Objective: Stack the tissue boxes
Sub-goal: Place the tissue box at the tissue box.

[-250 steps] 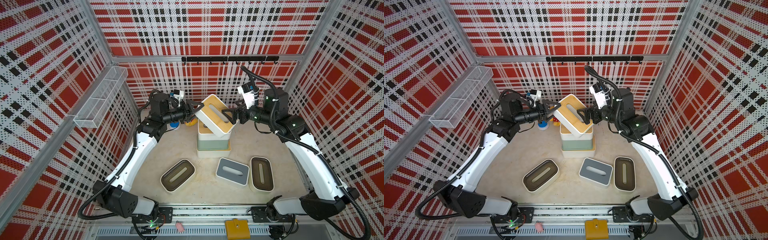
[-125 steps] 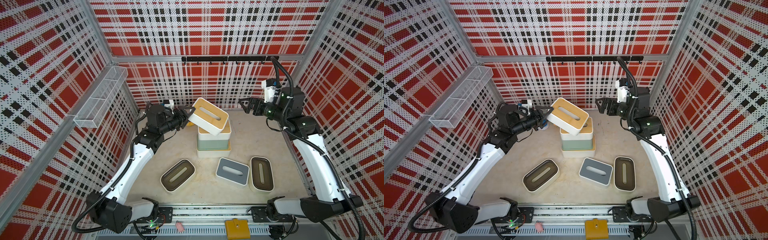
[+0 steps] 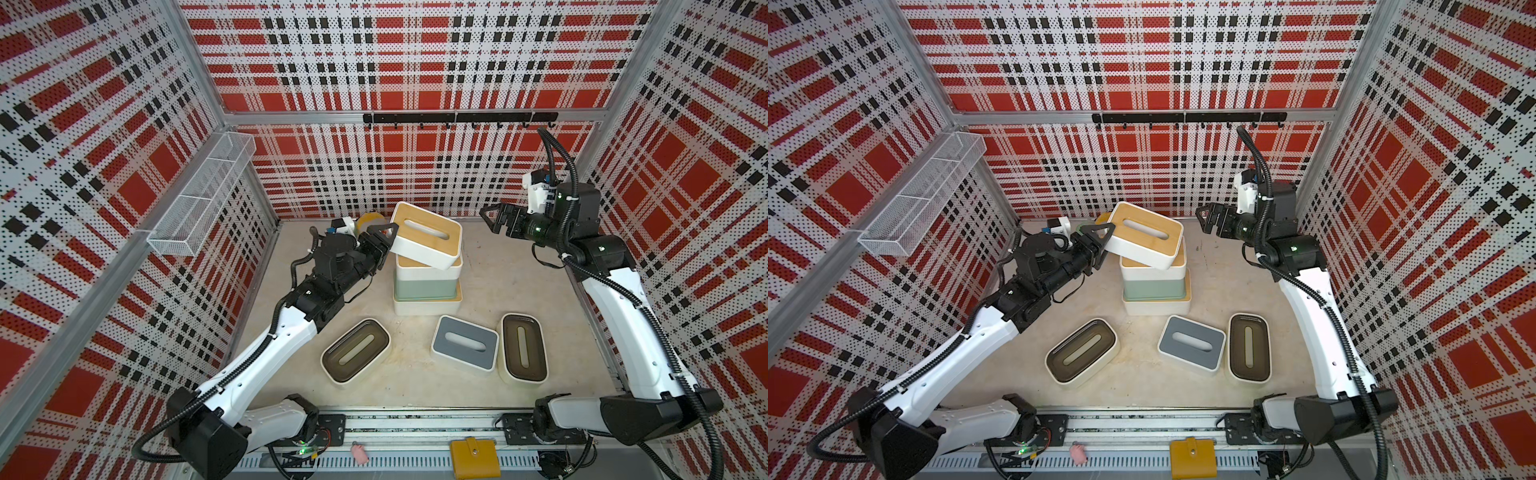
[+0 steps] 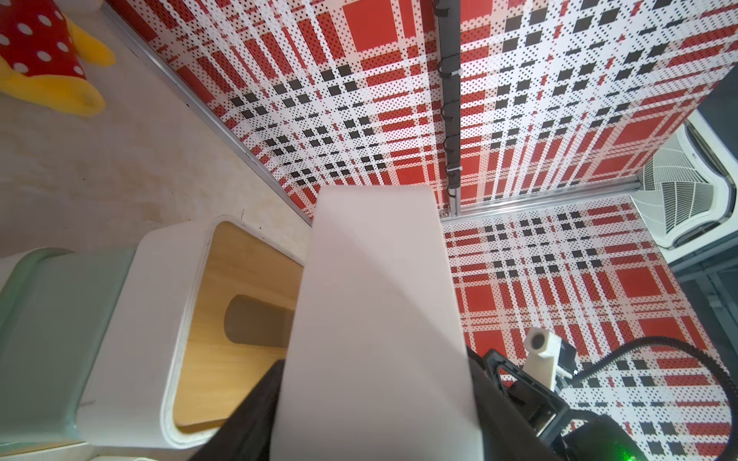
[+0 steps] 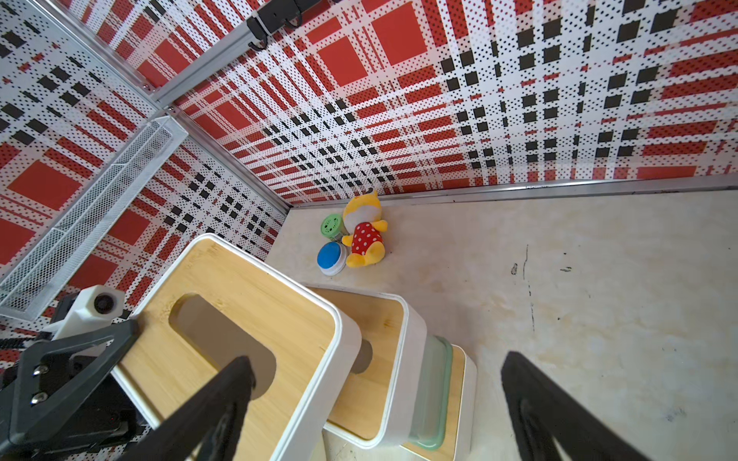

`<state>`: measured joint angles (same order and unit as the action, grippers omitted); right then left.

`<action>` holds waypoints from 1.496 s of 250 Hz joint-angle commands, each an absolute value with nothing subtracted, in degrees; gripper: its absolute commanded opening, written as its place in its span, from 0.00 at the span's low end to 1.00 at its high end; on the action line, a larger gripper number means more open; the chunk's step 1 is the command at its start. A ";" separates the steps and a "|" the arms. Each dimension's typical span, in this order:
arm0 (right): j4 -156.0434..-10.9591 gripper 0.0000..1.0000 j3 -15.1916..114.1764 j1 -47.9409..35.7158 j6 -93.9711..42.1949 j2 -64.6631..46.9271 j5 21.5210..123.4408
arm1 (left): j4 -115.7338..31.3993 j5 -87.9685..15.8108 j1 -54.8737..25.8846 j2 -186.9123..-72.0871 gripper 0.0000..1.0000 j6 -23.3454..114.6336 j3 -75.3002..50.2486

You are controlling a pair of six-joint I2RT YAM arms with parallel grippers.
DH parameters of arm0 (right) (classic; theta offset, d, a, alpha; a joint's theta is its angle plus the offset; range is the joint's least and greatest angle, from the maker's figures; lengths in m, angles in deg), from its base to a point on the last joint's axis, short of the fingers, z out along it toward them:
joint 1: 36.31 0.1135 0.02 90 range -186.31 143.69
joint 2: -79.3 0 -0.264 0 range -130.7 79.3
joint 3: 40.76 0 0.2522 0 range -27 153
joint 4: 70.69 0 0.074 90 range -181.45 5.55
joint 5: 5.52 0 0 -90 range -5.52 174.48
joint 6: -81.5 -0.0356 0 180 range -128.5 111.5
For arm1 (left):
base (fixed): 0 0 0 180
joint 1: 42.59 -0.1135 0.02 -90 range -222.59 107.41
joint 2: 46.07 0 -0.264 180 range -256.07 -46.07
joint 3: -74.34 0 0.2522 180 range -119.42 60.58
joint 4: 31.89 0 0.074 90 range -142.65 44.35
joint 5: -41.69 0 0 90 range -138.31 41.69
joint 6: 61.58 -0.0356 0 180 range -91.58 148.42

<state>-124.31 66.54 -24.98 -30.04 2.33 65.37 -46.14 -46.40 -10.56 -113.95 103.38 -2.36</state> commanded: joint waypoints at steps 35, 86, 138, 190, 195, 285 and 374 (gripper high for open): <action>-122.16 1.00 64.41 -25.42 -30.39 4.07 62.92 | -34.33 -58.40 -5.56 -114.41 0.27 106.22 -2.68; -122.52 1.00 63.12 -25.59 -30.98 4.80 63.56 | -32.67 -61.99 -2.83 -116.48 0.27 107.04 -2.57; -122.14 1.00 61.47 -25.86 -31.89 6.15 62.58 | -32.07 -66.18 -0.53 -117.21 0.27 106.97 -1.79; -120.94 1.00 59.47 -25.86 -33.02 6.80 60.59 | -31.66 -68.33 0.37 -117.74 0.29 107.21 -1.04; -120.78 1.00 59.25 -25.86 -33.02 6.79 60.33 | -31.47 -68.48 0.44 -117.82 0.29 107.41 -0.95; -119.63 1.00 56.67 -25.86 -35.44 7.88 55.80 | -28.78 -68.75 1.22 -119.13 0.31 109.07 0.83; -116.89 1.00 53.52 -25.86 -36.32 9.20 53.89 | -28.77 -70.59 2.43 -118.23 0.39 109.38 3.01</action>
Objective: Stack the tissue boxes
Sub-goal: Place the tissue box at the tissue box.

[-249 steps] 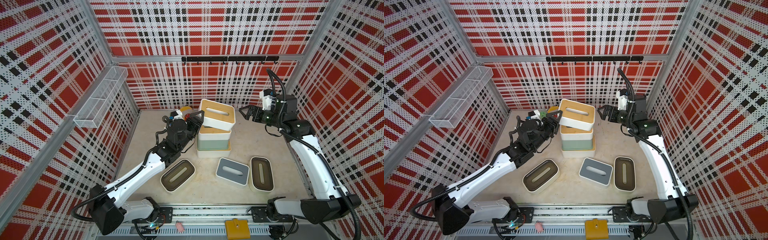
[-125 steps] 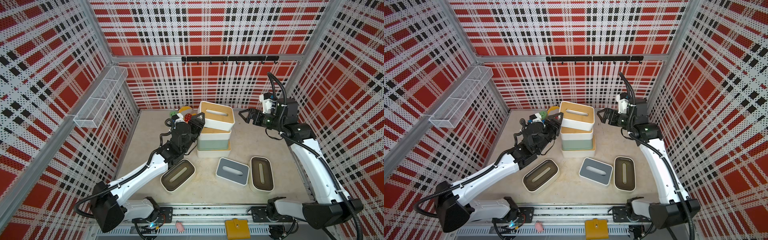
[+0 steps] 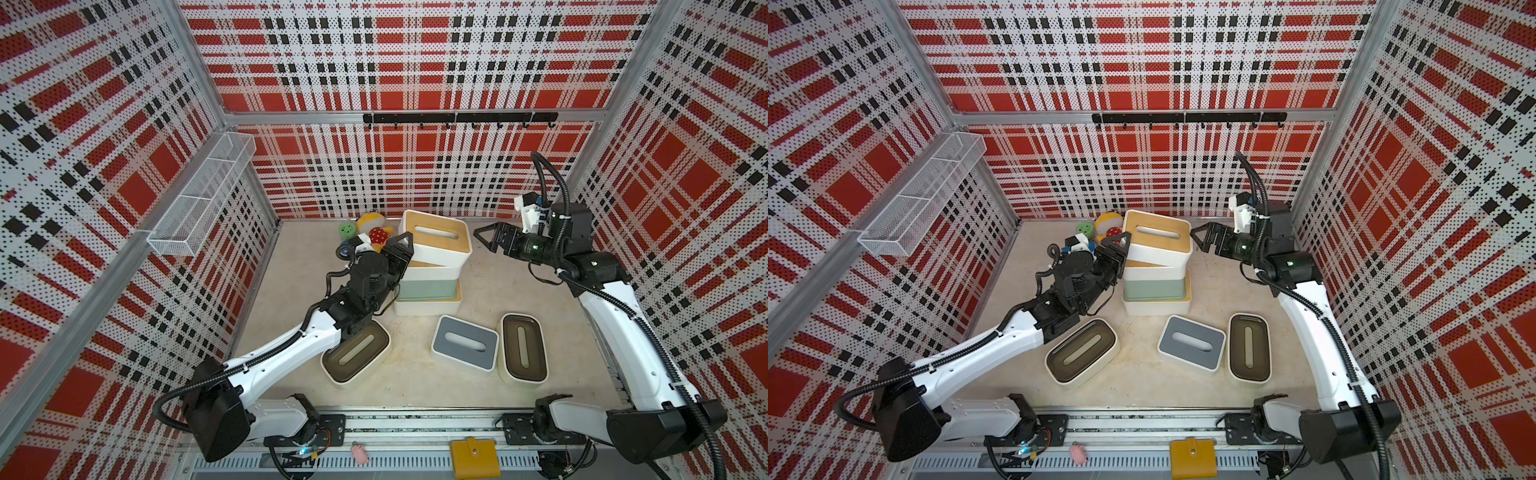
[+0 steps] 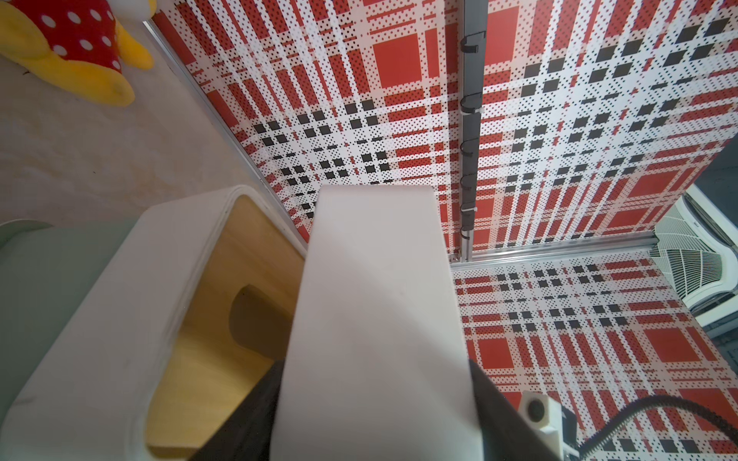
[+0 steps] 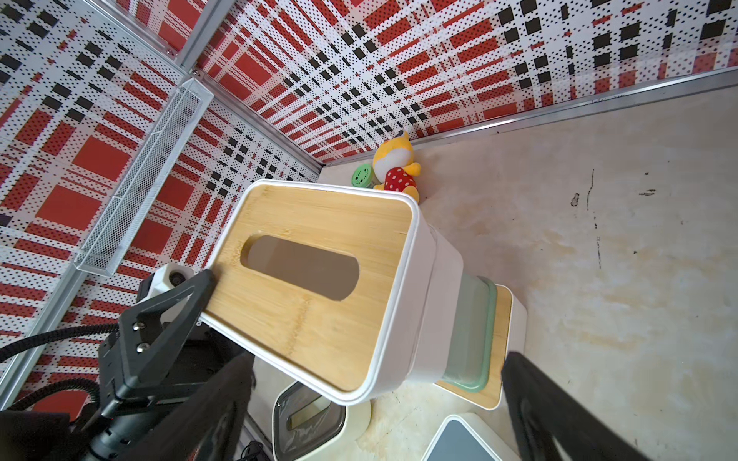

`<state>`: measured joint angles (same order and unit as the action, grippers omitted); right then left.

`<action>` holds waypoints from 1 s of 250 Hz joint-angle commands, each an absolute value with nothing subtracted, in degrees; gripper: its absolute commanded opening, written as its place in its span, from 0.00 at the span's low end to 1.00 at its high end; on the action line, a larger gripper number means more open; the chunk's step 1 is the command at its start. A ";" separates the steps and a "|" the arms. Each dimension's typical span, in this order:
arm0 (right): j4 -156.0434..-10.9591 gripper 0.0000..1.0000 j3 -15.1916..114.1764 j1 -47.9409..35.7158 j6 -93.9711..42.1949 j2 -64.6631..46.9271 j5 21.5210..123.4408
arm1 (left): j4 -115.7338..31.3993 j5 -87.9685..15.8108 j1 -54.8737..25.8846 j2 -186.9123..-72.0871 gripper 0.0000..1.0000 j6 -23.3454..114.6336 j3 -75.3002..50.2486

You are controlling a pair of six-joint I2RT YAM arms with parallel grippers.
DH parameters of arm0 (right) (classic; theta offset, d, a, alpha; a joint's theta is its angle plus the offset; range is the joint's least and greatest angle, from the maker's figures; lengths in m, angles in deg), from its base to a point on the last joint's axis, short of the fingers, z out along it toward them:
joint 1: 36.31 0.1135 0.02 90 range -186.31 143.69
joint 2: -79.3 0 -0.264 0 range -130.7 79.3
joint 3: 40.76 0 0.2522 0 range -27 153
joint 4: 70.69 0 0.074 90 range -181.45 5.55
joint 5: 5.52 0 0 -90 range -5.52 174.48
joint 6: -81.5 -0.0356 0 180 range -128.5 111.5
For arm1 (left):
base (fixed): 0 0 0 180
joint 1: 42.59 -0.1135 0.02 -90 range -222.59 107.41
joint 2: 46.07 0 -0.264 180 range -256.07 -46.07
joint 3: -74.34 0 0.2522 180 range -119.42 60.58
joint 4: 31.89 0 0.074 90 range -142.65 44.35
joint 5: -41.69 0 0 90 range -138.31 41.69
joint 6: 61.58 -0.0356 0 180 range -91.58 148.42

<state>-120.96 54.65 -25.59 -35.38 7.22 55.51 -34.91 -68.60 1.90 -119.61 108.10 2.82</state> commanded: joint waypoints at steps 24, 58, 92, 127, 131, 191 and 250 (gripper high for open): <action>-117.06 1.00 53.65 -25.86 -36.05 9.07 53.34 | -28.69 -71.05 2.50 -118.05 0.42 109.54 3.46; -116.27 1.00 53.07 -25.86 -36.38 9.07 52.58 | -27.37 -71.92 2.76 -117.97 0.43 109.43 4.42; -116.18 0.99 52.90 -25.86 -36.35 8.90 52.05 | -27.37 -71.65 2.81 -118.39 0.47 110.13 4.54; -115.75 1.00 52.65 -25.86 -36.51 8.68 51.65 | -27.39 -71.65 2.71 -118.35 0.53 110.63 4.85; -115.74 1.00 52.63 -25.86 -36.58 8.60 51.52 | -27.37 -71.65 2.67 -118.37 0.53 110.72 4.88; -114.69 1.00 52.10 -25.86 -37.27 7.67 50.38 | -27.32 -71.54 2.50 -118.18 0.60 111.44 5.88; -113.13 1.00 51.55 -25.85 -38.51 6.61 48.75 | -27.37 -71.12 2.09 -118.01 0.65 111.88 6.61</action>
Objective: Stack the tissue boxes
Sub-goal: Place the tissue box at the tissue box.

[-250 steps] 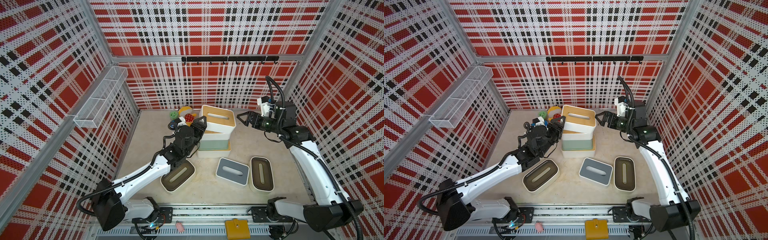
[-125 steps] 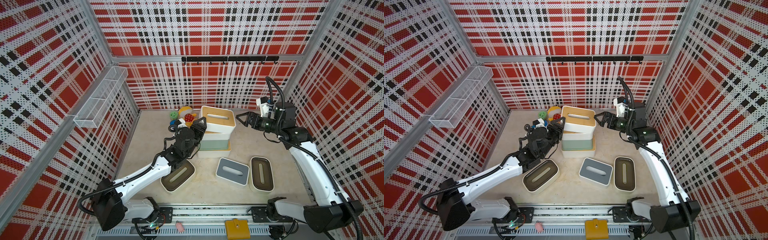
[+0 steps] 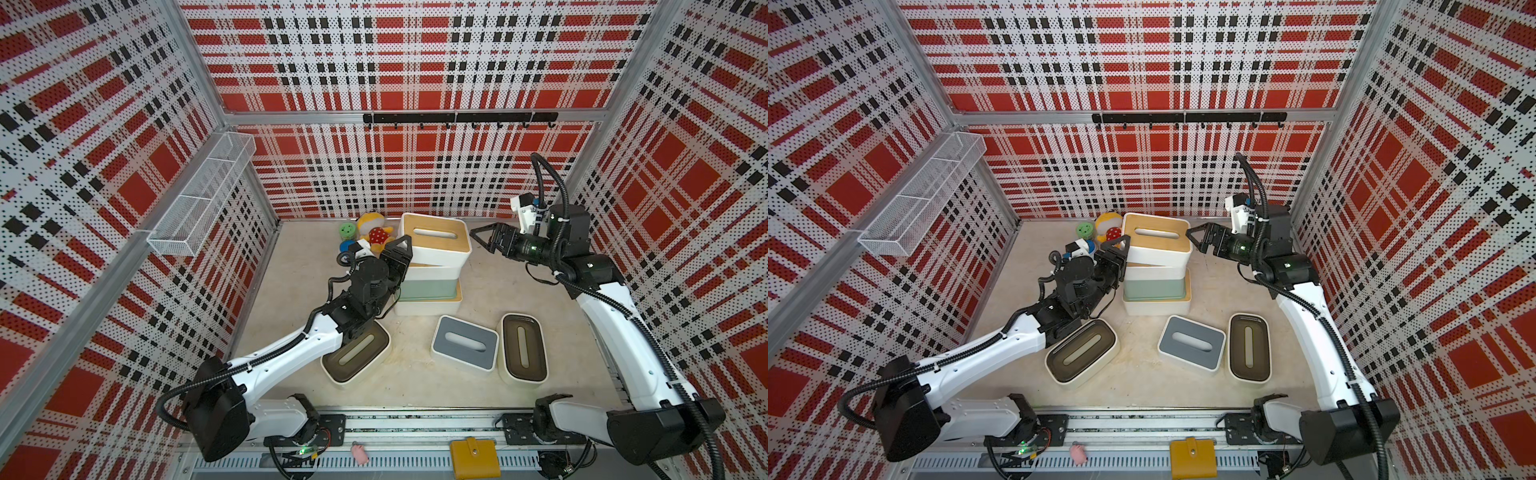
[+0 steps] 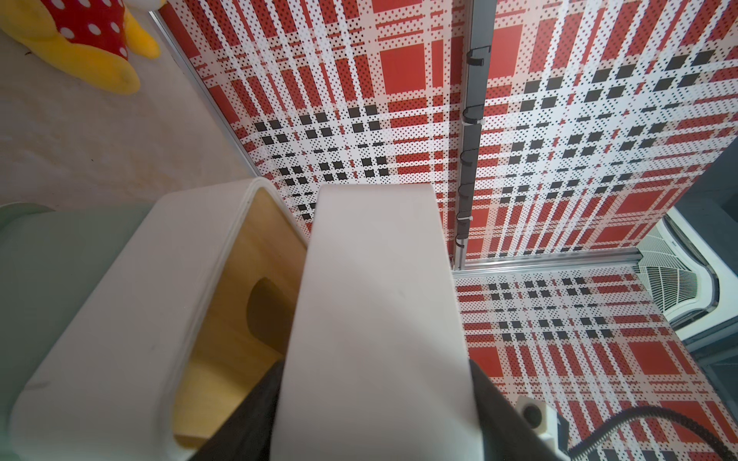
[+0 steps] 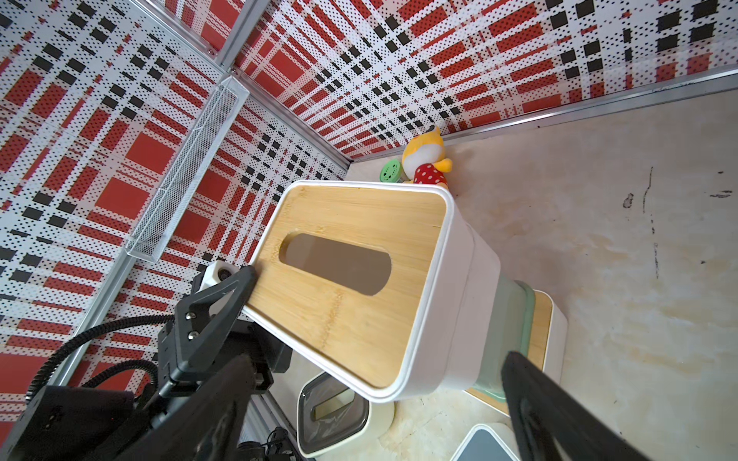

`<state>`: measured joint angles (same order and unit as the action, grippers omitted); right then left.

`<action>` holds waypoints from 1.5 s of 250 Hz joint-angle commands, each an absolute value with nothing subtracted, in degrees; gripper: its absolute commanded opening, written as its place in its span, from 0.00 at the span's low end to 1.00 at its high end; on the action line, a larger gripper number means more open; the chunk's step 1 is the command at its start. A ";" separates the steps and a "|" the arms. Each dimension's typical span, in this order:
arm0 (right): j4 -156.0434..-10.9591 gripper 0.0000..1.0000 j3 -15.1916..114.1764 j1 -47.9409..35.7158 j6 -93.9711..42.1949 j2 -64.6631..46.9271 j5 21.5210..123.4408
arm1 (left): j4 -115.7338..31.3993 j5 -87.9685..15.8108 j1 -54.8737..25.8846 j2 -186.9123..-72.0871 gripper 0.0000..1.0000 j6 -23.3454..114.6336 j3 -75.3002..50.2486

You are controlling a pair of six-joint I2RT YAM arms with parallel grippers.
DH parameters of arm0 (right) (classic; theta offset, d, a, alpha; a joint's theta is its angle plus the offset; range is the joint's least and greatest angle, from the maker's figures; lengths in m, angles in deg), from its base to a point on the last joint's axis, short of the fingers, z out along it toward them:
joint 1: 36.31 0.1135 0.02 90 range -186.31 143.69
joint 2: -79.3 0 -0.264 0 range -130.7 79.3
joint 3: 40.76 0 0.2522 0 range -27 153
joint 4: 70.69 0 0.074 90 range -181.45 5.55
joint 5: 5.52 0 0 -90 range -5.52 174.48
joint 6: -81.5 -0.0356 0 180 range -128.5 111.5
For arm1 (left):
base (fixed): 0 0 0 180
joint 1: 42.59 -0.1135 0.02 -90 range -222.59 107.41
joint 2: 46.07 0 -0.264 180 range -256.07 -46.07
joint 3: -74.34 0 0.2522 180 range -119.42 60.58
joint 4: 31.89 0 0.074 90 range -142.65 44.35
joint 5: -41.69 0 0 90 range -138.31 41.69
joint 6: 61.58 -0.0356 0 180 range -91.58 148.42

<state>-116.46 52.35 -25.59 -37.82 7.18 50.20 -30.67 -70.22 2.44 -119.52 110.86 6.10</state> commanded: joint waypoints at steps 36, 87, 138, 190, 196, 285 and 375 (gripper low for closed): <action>-112.51 1.00 50.98 -25.80 -38.87 6.47 48.35 | -27.37 -70.81 2.01 -117.89 0.68 112.25 6.84; -111.44 1.00 50.42 -25.77 -39.56 6.00 47.57 | -27.99 -70.33 1.74 -117.79 0.72 112.66 7.07; -110.73 1.00 50.05 -25.59 -39.98 5.43 46.93 | -29.19 -70.11 1.31 -117.39 0.79 112.25 7.28; -110.25 1.00 49.82 -25.24 -40.27 4.94 46.86 | -31.77 -69.44 0.74 -116.91 0.85 111.11 6.60; -110.20 1.00 49.82 -25.15 -40.29 4.94 46.86 | -32.22 -69.29 0.68 -116.84 0.86 110.93 6.45; -109.94 1.00 49.36 -24.98 -40.29 4.77 46.95 | -37.06 -67.11 -0.52 -116.89 0.89 109.32 4.42; -109.15 1.00 48.76 -24.95 -40.67 4.59 46.76 | -40.02 -65.91 -1.96 -116.23 0.90 107.63 3.70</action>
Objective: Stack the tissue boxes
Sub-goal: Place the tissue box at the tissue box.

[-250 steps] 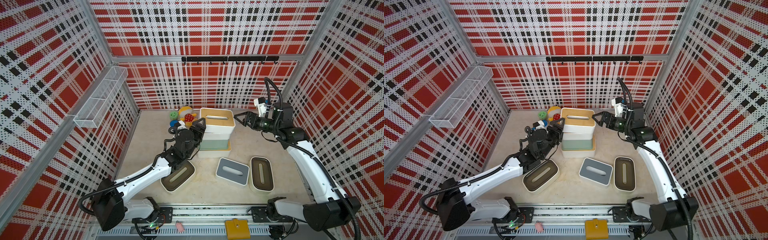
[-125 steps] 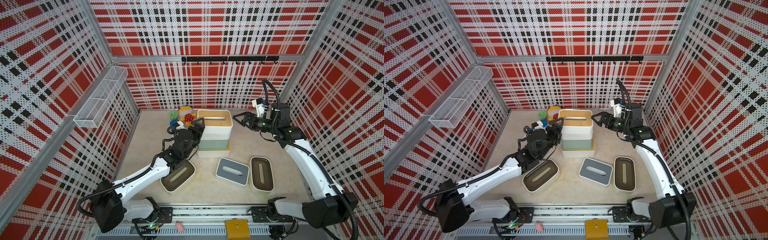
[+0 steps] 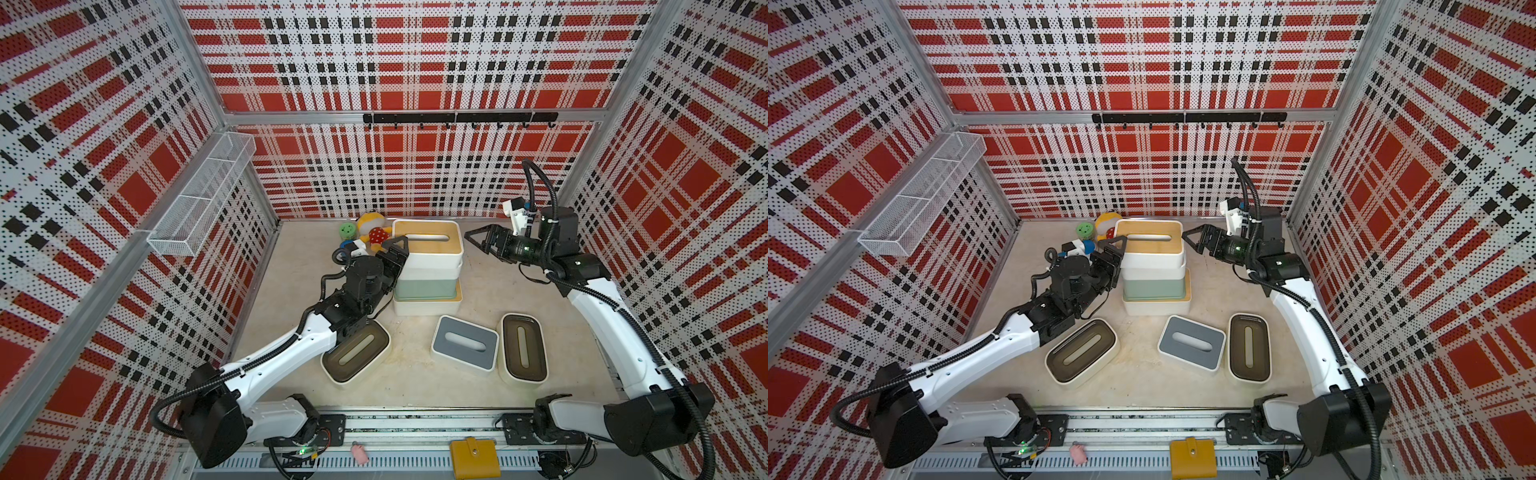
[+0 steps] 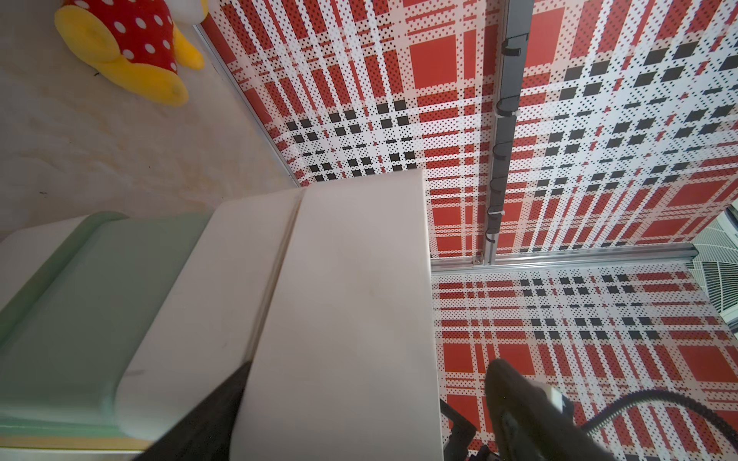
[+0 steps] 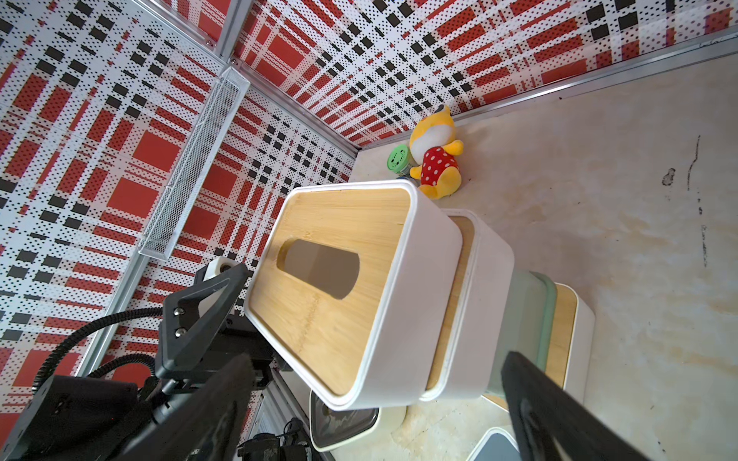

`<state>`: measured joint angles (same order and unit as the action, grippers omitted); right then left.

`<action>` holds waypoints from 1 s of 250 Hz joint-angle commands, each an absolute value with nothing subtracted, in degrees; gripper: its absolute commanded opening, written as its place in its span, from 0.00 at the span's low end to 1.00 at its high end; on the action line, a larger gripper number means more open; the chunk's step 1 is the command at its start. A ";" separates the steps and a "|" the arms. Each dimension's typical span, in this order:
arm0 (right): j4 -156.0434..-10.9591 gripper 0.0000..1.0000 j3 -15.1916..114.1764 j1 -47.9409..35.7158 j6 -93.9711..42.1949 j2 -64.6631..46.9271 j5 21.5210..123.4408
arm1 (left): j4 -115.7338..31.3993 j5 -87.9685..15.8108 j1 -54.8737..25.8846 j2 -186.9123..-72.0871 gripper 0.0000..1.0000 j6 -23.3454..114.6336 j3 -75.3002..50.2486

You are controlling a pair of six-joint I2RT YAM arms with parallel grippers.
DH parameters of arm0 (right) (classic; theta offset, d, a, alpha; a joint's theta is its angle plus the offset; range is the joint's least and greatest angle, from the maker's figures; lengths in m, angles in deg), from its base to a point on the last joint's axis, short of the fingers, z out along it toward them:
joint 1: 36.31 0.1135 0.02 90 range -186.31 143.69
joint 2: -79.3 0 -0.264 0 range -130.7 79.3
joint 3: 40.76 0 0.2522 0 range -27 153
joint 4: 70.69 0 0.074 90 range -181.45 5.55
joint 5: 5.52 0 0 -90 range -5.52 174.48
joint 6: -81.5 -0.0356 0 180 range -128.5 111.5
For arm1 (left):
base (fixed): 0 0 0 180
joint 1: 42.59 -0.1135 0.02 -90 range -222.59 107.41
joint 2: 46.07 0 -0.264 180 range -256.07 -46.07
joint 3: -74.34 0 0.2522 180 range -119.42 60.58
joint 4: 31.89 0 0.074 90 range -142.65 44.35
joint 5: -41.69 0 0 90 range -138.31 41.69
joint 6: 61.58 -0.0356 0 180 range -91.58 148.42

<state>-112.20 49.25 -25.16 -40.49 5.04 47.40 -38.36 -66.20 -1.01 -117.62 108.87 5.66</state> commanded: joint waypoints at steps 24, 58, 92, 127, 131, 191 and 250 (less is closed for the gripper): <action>-109.06 1.00 48.77 -24.89 -40.63 4.42 46.67 | -40.37 -65.81 -2.18 -116.21 0.90 107.12 3.38; -108.80 1.00 48.66 -24.89 -40.80 4.33 46.62 | -41.34 -65.25 -2.46 -116.51 0.91 106.82 3.01; -108.62 1.00 48.49 -24.84 -40.93 4.24 46.50 | -41.69 -65.19 -2.52 -116.59 0.92 106.87 3.18; -108.22 1.00 48.40 -24.80 -41.10 4.10 46.33 | -42.43 -65.27 -2.59 -116.63 0.93 106.01 2.92; -108.19 1.00 48.42 -24.80 -41.14 4.06 46.26 | -42.60 -65.42 -2.65 -116.48 0.93 105.95 2.84; -107.66 1.00 48.11 -24.71 -41.37 3.97 46.03 | -43.62 -65.49 -2.75 -116.55 0.96 105.20 2.81; -107.64 1.00 48.21 -24.71 -41.33 3.96 46.14 | -43.72 -64.98 -3.13 -116.89 0.98 105.05 2.83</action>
